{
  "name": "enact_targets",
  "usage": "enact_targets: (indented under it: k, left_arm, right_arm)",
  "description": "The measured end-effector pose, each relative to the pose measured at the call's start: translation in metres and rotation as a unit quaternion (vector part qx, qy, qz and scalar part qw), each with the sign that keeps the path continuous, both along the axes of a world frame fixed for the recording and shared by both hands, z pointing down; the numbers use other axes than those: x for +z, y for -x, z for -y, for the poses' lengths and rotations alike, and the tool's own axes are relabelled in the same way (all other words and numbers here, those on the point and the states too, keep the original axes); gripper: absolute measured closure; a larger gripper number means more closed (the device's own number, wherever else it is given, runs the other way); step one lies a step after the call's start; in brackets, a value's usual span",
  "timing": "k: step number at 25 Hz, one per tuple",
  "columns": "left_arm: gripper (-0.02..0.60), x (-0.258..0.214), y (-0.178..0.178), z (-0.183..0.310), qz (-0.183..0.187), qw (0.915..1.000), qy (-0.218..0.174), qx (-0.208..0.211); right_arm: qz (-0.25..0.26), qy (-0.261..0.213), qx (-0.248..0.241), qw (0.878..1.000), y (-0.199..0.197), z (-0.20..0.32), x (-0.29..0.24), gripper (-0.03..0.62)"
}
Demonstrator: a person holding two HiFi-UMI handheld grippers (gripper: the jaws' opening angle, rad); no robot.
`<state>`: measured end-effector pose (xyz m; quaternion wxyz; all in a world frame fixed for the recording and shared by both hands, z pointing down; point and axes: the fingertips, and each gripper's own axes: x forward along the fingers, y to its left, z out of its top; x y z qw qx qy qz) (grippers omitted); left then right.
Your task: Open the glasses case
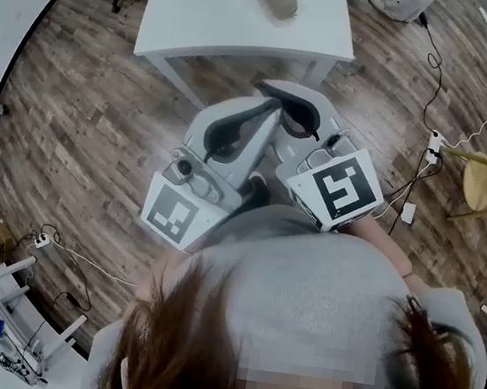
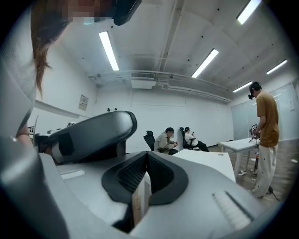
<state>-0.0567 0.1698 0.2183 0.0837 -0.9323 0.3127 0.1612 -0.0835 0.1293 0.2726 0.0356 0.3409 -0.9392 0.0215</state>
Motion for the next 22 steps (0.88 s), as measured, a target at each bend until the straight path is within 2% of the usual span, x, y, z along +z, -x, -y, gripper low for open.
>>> enact_targets:
  k: [4, 7, 9, 11, 13, 14, 16, 19, 22]
  left_arm:
    - [0.578, 0.01, -0.017, -0.032, 0.027, 0.9986, -0.005, -0.045]
    - [0.578, 0.019, -0.032, -0.07, -0.005, 0.9993, -0.006, -0.037]
    - [0.578, 0.027, -0.035, -0.092, -0.017, 0.9982, 0.012, -0.056]
    - [0.578, 0.039, -0.03, -0.103, -0.007, 0.992, 0.048, -0.116]
    - [0.578, 0.053, -0.022, -0.111, 0.01, 0.9794, 0.093, -0.179]
    - [0.578, 0.059, -0.02, -0.115, 0.02, 0.9736, 0.116, -0.195]
    - [0.578, 0.062, -0.022, -0.124, 0.035, 0.9693, 0.139, -0.199]
    - [0.578, 0.054, -0.026, -0.132, 0.05, 0.9713, 0.125, -0.196]
    - [0.577, 0.05, -0.028, -0.133, 0.052, 0.9709, 0.129, -0.195]
  right_arm:
    - [0.011, 0.001, 0.004, 1.0, -0.028, -0.038, 0.002, 0.59]
    - [-0.002, -0.003, 0.012, 1.0, -0.054, -0.072, 0.011, 0.591]
    - [0.001, 0.001, 0.014, 1.0, -0.069, -0.095, 0.015, 0.59]
    - [0.004, 0.007, 0.016, 1.0, -0.081, -0.115, 0.019, 0.591]
    - [-0.004, 0.013, 0.011, 1.0, -0.087, -0.131, 0.025, 0.589]
    - [-0.006, 0.016, 0.011, 1.0, -0.088, -0.138, 0.027, 0.589]
    - [-0.003, 0.015, 0.016, 1.0, -0.087, -0.151, 0.024, 0.589]
    - [0.001, 0.001, 0.024, 1.0, -0.085, -0.16, 0.014, 0.589]
    - [0.007, 0.001, 0.03, 1.0, -0.085, -0.164, 0.007, 0.589]
